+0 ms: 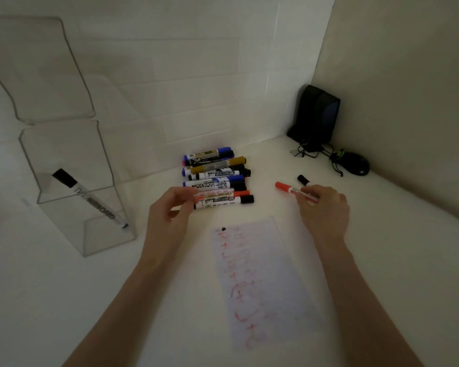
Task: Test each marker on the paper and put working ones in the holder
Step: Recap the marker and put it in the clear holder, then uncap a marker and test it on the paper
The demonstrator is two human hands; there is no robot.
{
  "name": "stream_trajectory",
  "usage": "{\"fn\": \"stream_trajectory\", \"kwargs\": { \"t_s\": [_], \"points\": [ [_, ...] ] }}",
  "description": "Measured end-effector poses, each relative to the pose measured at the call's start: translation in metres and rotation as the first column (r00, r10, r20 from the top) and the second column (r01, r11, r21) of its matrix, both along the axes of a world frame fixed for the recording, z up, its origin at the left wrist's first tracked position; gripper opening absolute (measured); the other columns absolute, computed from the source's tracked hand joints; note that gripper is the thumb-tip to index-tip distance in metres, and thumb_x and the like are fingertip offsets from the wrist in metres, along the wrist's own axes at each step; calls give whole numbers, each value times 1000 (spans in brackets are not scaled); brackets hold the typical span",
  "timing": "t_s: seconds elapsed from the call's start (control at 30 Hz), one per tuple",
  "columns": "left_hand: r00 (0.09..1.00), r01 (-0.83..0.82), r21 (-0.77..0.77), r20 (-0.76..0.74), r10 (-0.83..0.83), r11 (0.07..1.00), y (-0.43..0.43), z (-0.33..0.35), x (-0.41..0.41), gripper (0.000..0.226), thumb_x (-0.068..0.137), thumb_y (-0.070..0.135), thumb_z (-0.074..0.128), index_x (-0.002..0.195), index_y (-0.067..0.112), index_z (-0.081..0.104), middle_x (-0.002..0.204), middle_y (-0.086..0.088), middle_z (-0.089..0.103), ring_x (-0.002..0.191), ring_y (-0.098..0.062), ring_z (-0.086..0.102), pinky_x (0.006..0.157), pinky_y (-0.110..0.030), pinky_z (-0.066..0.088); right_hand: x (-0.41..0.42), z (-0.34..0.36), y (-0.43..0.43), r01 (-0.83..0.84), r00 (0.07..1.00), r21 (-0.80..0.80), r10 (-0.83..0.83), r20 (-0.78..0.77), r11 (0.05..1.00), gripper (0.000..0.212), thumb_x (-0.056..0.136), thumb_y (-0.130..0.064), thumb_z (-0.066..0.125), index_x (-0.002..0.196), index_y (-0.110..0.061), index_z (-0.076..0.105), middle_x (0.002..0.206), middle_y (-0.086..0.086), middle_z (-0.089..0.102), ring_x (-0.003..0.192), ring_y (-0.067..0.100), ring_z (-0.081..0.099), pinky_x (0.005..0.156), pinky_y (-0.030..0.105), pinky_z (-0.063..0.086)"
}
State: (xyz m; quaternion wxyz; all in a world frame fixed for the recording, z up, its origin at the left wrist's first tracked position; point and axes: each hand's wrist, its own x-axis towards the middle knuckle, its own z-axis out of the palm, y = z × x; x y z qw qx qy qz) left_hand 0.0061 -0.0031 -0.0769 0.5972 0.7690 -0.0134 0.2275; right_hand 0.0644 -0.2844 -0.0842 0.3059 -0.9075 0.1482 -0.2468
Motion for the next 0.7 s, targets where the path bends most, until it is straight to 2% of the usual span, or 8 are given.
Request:
{"fn": "stream_trajectory", "kwargs": {
  "t_s": [0.07,0.13,0.23,0.33,0.43,0.5,0.6,0.7],
  "points": [
    [999,-49,177,-3,50,983,-2,-3,-3,27,93,3,58,102,26,70,99,18,69,94,-3,62,78,-22,48,2,-5,-1,36,999,-138,-38,-9,990,23,93,-24,70,113,-19,78,105,11,75,102,35,56,88,43,44],
    [994,-97,378,-6,108,921,-3,-9,-4,31,90,5,60,111,27,68,108,21,62,103,-6,55,88,-24,44,3,-9,-1,82,996,-229,-90,-26,970,26,91,-20,70,116,-16,77,105,14,72,103,37,54,87,43,40],
    [991,-119,537,8,136,835,-2,-17,1,40,87,5,61,122,24,65,123,7,63,119,-11,49,102,-24,37,2,-9,4,113,993,-282,-98,65,953,37,84,-10,73,121,-14,74,112,17,65,106,40,53,88,47,38],
    [989,-107,572,-22,146,813,-3,-16,1,45,88,5,59,128,25,64,128,3,63,122,-13,48,102,-21,31,-4,-5,30,-174,958,-329,236,161,928,37,84,-10,75,120,-19,73,116,10,65,110,33,57,95,45,42],
    [990,-88,577,-42,137,812,-4,-17,-1,45,89,7,59,129,27,63,127,2,64,120,-15,52,103,-26,35,-9,-6,63,-493,833,-362,549,63,791,32,93,-18,69,124,-23,72,122,1,68,118,23,56,99,38,38],
    [987,-78,537,-75,139,840,-3,-16,-1,42,90,9,58,125,32,65,123,6,64,113,-10,53,98,-24,38,-9,-11,74,-548,797,-395,604,19,737,31,94,-23,68,126,-25,71,121,-3,70,116,21,56,91,34,35],
    [985,-83,460,-99,144,884,-3,-14,0,39,92,9,54,117,36,66,109,15,63,94,-1,50,86,-20,37,-6,-14,75,-551,796,-388,605,20,739,34,90,-31,75,124,-26,73,110,-4,68,106,22,53,86,37,36],
    [989,-99,448,-51,136,889,-3,-12,-1,39,92,4,53,111,34,66,98,26,60,91,-2,51,84,-22,41,-6,-13,74,-565,787,-414,617,-11,714,35,87,-36,78,120,-26,76,110,-2,65,106,22,50,86,36,35]
  ]
}}
